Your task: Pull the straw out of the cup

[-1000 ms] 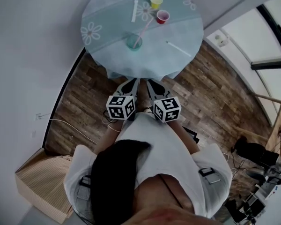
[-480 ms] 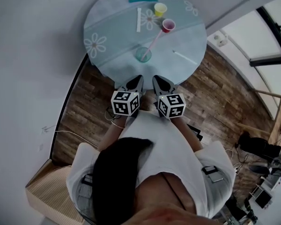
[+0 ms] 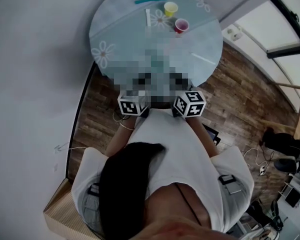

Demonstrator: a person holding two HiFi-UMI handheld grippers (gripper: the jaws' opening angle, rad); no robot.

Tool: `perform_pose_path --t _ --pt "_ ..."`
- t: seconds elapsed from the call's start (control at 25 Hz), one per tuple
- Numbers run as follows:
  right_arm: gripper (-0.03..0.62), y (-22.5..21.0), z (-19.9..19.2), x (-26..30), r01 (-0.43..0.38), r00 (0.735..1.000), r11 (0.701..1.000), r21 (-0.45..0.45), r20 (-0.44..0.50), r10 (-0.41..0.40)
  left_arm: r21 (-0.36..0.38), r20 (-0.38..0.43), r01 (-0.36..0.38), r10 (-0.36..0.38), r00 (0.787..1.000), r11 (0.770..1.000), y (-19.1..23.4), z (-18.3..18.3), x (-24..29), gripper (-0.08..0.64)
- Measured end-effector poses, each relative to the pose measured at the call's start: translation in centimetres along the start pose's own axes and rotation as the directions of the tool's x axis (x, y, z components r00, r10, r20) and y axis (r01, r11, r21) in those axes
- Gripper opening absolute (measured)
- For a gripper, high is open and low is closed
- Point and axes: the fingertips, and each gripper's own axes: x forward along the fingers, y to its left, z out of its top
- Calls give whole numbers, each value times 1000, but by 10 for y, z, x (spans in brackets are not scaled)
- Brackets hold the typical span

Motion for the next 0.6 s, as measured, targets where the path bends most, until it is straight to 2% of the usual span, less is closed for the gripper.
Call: perform_pose_path --t 0.2,0.32,0.48,0.52,0.56,0.6 --pt "37 -11 11 1 39 999 995 87 34 -42 14 -2 28 -28 1000 1000 1 7 1 8" --pt "38 -14 19 1 47 998 996 82 48 -51 13 -16 60 -60 998 998 -2 6 2 8" --pt "46 -21 22 -1 56 997 994 89 49 -61 47 -18 86 -86 996 995 -8 8 3 8" --pt "78 -19 23 1 49 998 995 83 44 -53 49 -13 82 -81 997 995 -7 9 2 8" --pt "137 -18 24 3 39 998 996 78 41 -43 46 -7 74 -74 997 996 -5 10 1 8" --pt "147 -16 26 5 30 999 997 75 41 -34 38 0 66 -66 998 997 -3 11 1 8"
